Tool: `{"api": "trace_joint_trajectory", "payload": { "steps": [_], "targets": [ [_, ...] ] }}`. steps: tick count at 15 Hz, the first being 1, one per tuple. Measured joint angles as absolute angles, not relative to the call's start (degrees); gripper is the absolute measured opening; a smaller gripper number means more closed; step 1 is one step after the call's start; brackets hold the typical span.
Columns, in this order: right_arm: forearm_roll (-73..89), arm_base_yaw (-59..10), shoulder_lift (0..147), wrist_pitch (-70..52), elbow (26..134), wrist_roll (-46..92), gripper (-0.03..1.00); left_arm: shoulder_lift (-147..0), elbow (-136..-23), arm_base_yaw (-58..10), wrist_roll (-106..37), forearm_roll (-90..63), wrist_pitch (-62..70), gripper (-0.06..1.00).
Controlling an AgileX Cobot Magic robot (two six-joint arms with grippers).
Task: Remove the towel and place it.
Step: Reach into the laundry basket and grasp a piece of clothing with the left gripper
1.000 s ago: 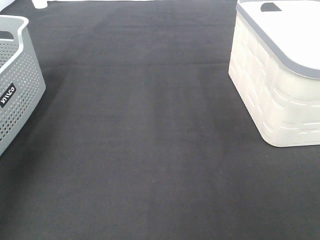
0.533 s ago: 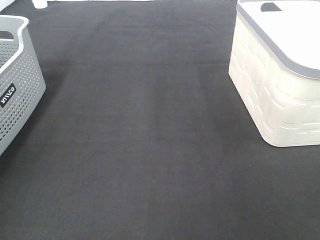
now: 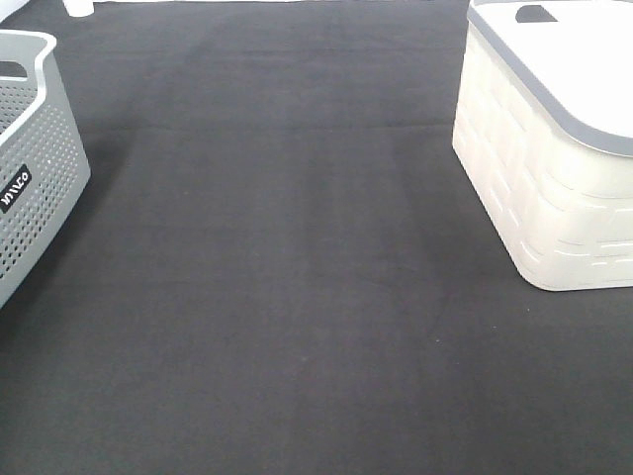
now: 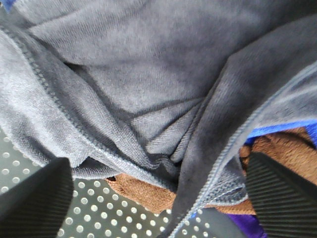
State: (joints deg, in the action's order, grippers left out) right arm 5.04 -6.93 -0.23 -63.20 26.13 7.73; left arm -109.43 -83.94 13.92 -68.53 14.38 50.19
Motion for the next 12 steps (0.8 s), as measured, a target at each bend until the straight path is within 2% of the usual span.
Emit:
{"api": "trace_joint_trajectory", "payload": {
  "steps": [5,12],
  "targets": [
    [5.0,-6.9,-0.2,-63.2,26.1,7.7,0.68,-109.8,-83.9,13.9,-70.4,17.1,52.4,0.68],
    [5.1,-6.9,-0.2,-63.2,26.1,7.7,0.68,-112.4,-83.9,13.9,-68.5,20.5,56.4,0.67]
  ]
}}
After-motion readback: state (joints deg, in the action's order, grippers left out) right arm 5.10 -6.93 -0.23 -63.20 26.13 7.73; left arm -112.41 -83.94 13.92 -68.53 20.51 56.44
